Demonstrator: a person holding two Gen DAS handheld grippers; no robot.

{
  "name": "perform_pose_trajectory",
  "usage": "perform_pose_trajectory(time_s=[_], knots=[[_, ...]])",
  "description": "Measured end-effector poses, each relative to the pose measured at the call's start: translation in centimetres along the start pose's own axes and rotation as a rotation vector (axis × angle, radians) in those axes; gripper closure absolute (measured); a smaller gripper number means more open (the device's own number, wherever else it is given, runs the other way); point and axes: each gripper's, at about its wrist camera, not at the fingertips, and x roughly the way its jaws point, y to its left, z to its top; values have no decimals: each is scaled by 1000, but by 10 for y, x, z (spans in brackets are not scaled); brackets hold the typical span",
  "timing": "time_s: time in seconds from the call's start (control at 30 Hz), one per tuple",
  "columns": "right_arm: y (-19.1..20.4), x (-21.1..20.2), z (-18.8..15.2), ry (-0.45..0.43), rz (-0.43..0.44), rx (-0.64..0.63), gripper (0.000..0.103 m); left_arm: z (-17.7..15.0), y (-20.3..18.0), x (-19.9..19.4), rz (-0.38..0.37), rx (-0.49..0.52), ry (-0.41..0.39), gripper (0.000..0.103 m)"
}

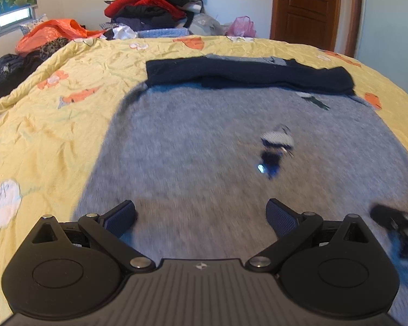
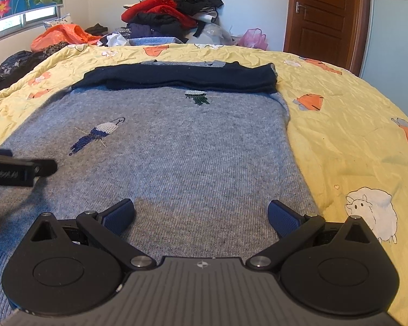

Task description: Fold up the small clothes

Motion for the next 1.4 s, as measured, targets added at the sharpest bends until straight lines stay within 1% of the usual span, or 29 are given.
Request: perform_pose_trajectory(time_s=[0.07,0.23,0.43,0.57,0.63,0.73,0.83,1.0,1.1,1.2,1.23,1.3,1.37,1.4], knots=[[0,0,0,0,-1,0,0,-11,-4,-10,-4,23,-13,0],[0,0,0,0,0,0,0,-31,-1,-21,-25,23,-80,0],[0,0,0,-1,0,0,0,-29,0,-21,-35,27,-80,0],[1,-3,0,-5,5,1,0,-31,-3,-24,-8,20,-86,0],[0,-6,-1,-8,12,0,0,-32,-3,-28,0,7,-71,0],[4,-19,-11,-10,8,-21,0,-36,-4,-35,0,-1,-47,0],[6,-38,-29,-22,35,-43,0,-43,-3,-46,-11,6,-20,0],[-3,-64,-50,-20,113,-90,0,-67,3,-66,-41,31,-37,0],[-8,-75,-59,-32,123,-96,0,-75,9,-76,-57,31,-41,0],[-11,-84,-63,-32,127,-105,1,-76,16,-85,-74,36,-31,0],[-14,-90,-62,-27,134,-96,5,-76,20,-90,-76,33,-37,0],[-32,-106,-57,-62,192,-18,8,-75,33,-100,-87,-2,-57,0],[-65,-121,-49,-86,269,143,7,-72,53,-106,-140,-81,-53,0],[-85,-124,-44,-73,302,242,5,-70,65,-105,-169,-136,-43,0]])
